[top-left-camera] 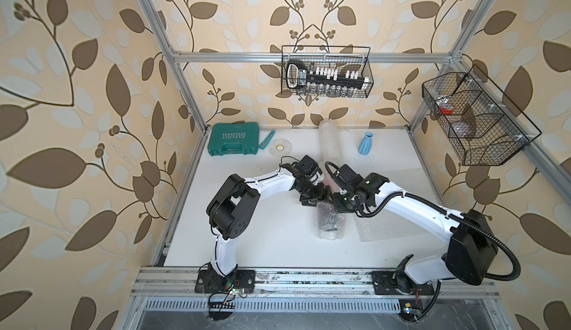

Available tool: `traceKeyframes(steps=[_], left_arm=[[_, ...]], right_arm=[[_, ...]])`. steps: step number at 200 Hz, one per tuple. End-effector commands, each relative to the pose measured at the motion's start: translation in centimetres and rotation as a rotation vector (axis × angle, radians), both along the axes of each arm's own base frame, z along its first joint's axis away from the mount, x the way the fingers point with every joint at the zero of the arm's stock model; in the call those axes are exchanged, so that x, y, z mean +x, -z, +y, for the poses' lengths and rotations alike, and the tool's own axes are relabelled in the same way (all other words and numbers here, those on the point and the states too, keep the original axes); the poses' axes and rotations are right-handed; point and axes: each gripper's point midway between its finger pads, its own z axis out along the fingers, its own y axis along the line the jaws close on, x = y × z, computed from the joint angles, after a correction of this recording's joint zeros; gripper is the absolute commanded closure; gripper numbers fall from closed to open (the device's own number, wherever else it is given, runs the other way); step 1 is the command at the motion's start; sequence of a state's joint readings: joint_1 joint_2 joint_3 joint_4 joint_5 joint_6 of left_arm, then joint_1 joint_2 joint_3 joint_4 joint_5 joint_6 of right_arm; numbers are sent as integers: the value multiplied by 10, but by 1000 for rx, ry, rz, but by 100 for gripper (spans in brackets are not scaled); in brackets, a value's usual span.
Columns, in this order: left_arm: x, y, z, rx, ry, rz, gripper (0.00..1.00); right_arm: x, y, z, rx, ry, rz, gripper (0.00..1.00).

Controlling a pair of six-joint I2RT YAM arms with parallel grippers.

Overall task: Unwrap the vase from the bubble wrap
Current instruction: Unwrap the bubble wrap at the center of the board.

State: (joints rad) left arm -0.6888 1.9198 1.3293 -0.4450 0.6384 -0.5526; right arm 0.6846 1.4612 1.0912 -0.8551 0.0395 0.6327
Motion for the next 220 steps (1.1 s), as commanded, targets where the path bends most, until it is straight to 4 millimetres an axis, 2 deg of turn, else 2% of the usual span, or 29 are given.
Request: traceKeyframes(steps=[1,54,75,113,164,195,220], left_arm=[[-3,22,13,124,-2,-14,21],[-3,30,19,160,-5,-18,22],[-2,37,25,195,-13,-23,23],[-4,48,33,241,-22,-24,26],[-5,55,45,292,-32,-38,27],[-6,59,50,315,-35,-44,29],[-8,63,52,323,-34,-40,29]], right_arm=[[-28,12,-14,-82,-72,130,85],[-43,20,-20,-113,-131,203,87],[-48,26,-23,-131,-143,233,92],[-50,25,-34,-171,-126,227,100],[-48,22,-58,-288,-73,201,100],[-44,16,-62,-296,-48,163,95],[-44,22,-63,-282,-36,164,97]])
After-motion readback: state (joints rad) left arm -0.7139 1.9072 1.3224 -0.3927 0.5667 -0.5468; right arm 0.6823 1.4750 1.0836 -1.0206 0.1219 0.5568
